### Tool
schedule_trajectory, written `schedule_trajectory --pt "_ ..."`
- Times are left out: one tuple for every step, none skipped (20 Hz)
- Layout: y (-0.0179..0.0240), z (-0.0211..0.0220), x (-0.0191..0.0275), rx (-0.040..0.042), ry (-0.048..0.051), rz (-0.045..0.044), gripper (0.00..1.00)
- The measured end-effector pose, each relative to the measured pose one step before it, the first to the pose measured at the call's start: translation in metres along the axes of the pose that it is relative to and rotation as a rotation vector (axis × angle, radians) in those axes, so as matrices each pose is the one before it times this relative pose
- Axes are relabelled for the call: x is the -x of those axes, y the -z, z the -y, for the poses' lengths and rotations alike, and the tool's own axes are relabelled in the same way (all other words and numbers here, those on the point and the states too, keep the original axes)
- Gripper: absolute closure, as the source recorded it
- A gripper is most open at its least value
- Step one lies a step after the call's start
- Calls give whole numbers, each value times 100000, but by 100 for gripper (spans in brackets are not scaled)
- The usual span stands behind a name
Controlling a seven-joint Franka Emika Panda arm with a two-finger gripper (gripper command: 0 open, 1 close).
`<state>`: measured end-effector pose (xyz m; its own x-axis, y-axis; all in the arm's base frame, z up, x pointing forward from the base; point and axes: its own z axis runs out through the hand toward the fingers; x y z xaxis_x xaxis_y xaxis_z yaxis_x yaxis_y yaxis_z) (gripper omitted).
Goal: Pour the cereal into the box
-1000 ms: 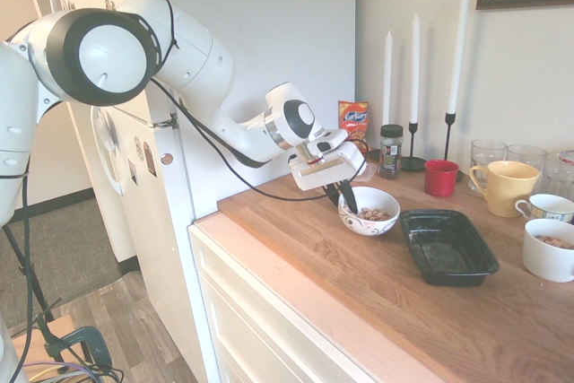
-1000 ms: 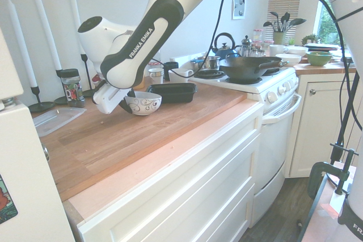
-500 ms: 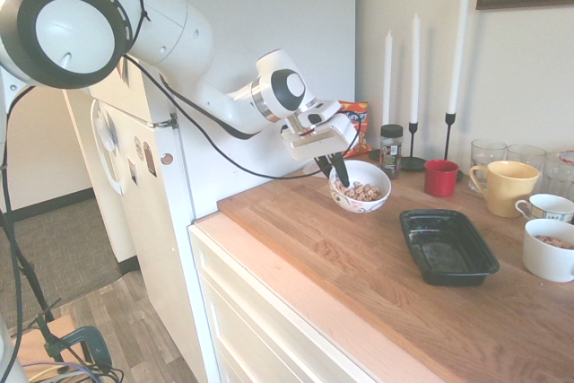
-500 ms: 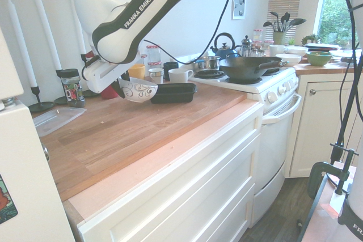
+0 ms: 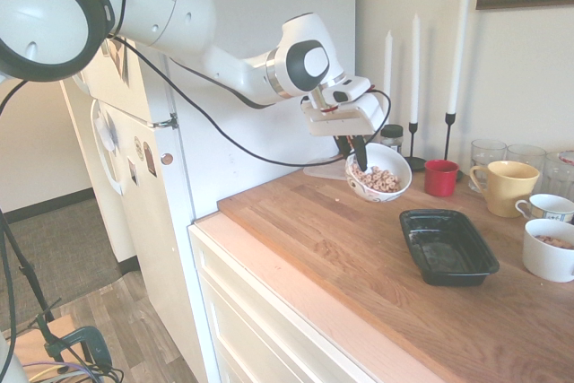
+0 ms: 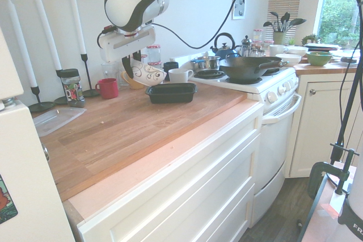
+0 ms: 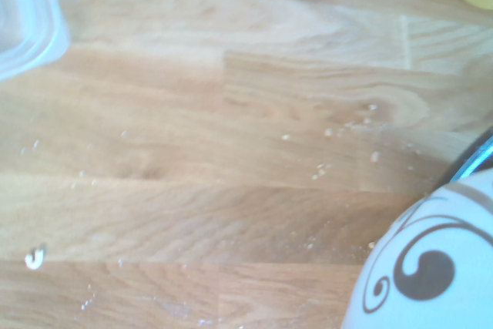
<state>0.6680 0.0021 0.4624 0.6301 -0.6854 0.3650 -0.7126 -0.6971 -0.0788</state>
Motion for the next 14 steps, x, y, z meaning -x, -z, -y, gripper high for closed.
schedule_trajectory --pt "208 -358 -752 -1014 -1219 1858 100" --pt "122 -322 -702 -1378 -1129 2198 100" --pt "48 -367 -753 -1430 -964 2428 100" --pt "20 -416 -785 -1410 -925 2320 100" --pt "-65 -486 -801 -1430 -1044 2461 100" --pt "-50 -527 -851 -1393 -963 2638 100" --pt "-46 -533 -810 -1194 -871 2374 100" --pt "-46 -520 -802 -1154 -862 2136 100" --pt "-31 -510 -807 -1340 -923 2155 100" --pt "-51 -448 -707 -1299 -909 2242 100" --pt "-20 -481 -771 -1237 -960 2057 100" --pt "-2 -470 -799 -1258 -851 1957 100" --pt "4 -470 -789 -1194 -843 1918 100" --pt "34 -433 -760 -1096 -829 1808 100"
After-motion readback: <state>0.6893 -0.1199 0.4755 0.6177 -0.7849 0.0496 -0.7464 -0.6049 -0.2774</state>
